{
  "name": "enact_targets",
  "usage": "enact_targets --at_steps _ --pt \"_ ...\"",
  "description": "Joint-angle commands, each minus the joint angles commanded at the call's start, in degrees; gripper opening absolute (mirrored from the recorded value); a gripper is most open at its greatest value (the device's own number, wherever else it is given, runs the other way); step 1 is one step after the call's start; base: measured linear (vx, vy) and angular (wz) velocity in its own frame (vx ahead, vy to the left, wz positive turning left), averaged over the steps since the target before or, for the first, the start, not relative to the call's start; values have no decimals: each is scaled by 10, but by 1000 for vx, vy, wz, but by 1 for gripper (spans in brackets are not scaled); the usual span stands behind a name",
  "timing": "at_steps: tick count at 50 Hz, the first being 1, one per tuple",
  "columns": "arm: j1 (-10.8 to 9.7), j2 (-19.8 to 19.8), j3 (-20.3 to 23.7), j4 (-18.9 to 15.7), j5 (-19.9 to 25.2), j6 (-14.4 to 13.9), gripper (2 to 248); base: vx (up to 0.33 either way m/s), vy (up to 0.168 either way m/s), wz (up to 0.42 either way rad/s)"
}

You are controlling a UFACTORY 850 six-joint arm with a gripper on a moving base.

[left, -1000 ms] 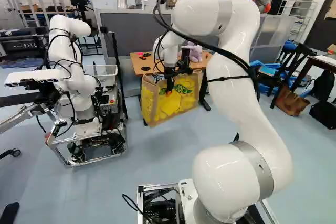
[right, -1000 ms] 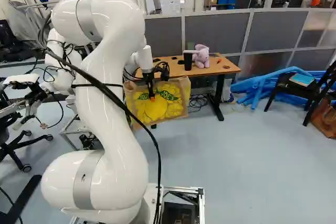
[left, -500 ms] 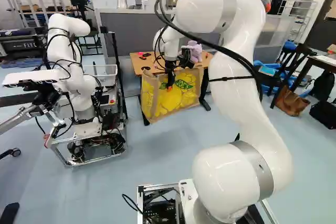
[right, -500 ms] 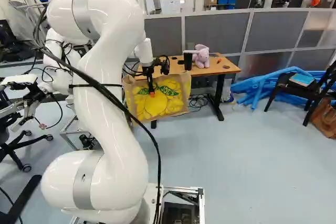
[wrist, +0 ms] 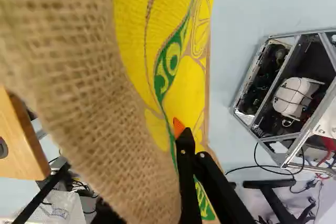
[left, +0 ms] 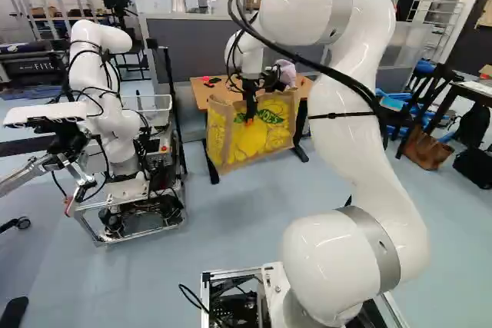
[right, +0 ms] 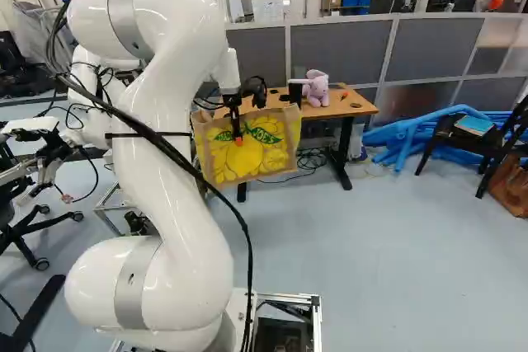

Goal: Pick up the bag on the ground and place it on the table

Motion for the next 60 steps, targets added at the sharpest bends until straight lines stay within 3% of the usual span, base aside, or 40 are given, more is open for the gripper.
enact_targets --at_steps 60 --pt "-7 21 -97 0 -129 0 24 0 0 0"
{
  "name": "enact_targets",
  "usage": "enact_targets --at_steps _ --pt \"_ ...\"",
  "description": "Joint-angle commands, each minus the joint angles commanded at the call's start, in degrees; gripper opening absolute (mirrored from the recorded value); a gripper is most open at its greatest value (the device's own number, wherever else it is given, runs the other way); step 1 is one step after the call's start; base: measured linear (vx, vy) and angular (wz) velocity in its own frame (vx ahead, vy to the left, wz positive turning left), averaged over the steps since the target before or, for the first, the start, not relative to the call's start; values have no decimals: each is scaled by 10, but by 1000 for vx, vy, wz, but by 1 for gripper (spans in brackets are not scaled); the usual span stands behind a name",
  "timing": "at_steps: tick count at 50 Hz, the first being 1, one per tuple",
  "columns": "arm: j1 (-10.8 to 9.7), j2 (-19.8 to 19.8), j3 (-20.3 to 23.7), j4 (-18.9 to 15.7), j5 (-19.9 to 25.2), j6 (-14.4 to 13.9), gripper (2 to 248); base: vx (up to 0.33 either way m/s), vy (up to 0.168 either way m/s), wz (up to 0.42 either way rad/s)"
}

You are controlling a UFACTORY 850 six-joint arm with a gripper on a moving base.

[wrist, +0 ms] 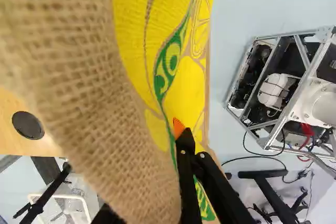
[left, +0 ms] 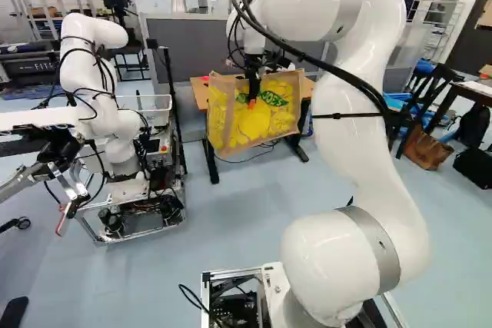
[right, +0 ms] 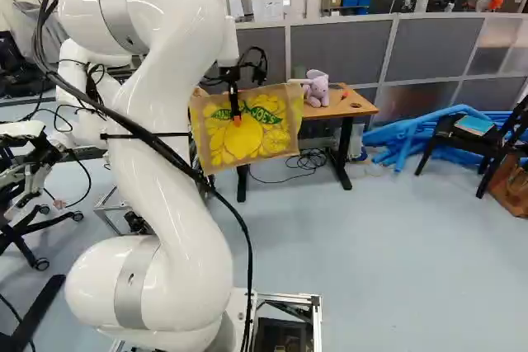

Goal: Pick up the bag on the ground and place it on the table

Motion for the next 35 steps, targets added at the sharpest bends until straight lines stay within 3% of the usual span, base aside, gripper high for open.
enact_targets --at_steps 35 --pt "-4 1 -72 0 -75 0 24 0 0 0"
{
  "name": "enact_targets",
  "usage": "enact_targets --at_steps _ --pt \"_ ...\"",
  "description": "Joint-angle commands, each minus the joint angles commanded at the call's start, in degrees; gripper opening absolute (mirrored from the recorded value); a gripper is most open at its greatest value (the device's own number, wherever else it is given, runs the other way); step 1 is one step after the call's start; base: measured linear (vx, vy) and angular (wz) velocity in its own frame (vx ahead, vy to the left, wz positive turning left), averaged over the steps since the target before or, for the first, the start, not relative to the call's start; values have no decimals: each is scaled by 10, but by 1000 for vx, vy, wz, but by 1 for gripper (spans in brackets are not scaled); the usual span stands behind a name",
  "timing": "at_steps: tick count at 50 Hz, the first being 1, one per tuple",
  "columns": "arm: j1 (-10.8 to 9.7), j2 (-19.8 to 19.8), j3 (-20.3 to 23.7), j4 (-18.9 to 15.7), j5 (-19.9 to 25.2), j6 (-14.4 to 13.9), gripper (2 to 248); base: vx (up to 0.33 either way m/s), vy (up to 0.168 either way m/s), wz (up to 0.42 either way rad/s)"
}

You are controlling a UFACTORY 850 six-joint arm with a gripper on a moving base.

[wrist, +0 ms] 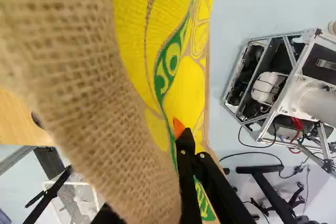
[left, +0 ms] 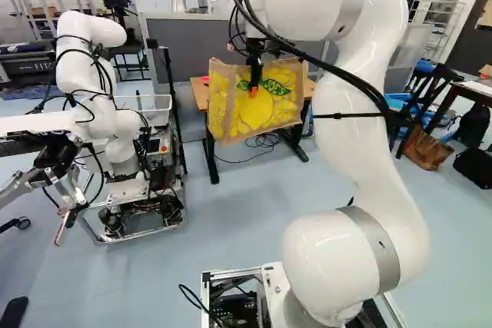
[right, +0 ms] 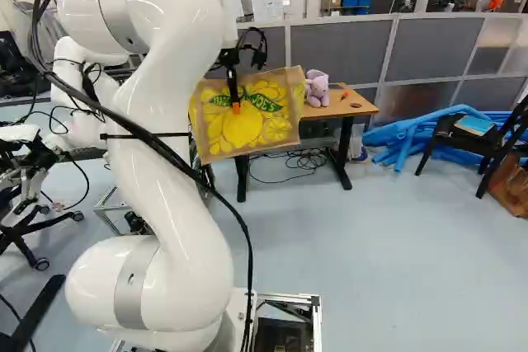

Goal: Pick up the bag on the ground and place it on the table

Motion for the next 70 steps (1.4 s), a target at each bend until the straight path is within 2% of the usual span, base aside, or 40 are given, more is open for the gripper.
enact_targets --at_steps 70 --pt "-7 -27 -187 0 -135 0 24 0 0 0"
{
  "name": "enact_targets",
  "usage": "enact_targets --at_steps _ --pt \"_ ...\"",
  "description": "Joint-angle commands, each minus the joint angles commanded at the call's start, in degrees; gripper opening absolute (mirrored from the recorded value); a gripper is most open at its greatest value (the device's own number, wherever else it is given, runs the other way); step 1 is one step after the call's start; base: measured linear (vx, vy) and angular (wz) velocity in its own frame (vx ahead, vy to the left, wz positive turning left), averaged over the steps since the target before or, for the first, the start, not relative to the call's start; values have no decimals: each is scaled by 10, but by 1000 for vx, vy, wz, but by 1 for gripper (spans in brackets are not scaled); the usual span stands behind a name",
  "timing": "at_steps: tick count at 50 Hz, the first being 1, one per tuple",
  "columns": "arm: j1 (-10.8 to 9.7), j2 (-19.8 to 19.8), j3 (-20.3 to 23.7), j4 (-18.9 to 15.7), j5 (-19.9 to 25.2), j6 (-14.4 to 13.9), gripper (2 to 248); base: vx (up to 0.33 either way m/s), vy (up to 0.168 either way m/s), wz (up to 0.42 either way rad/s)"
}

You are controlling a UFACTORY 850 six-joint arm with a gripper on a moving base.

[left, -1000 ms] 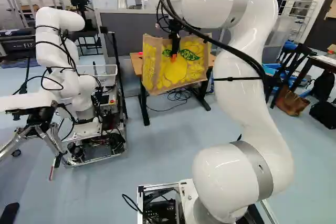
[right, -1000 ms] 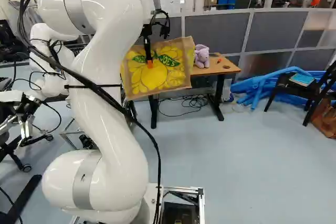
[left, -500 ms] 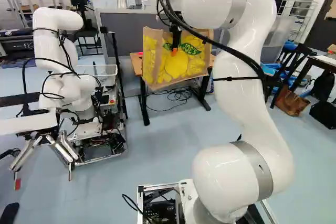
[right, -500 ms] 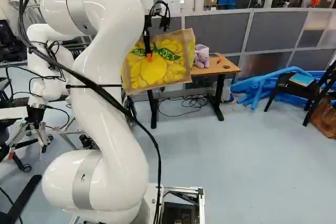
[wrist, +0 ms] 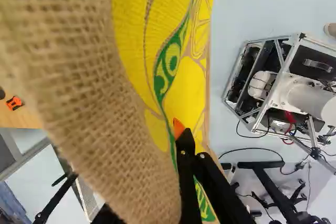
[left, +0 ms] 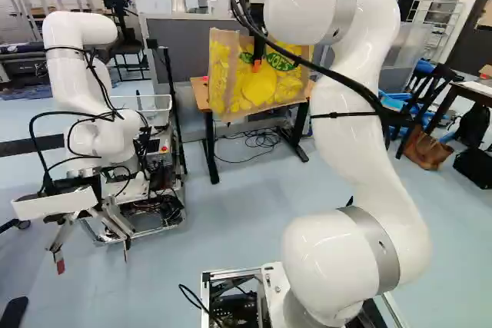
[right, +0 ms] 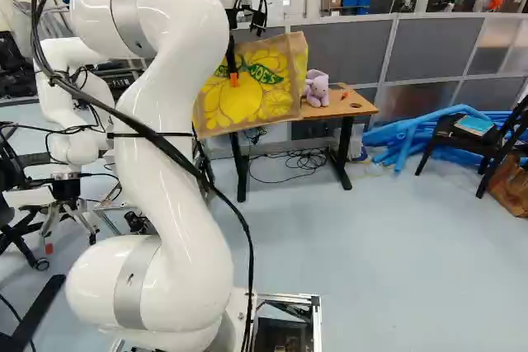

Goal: Pick up the bag on the ground and place it on the table

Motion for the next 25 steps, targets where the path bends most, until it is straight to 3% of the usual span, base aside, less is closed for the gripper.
enact_targets --at_steps 14,25 --pt "-1 -14 -41 0 -9 0 24 0 0 0" --pt "-1 -19 -50 0 -10 0 24 0 0 0"
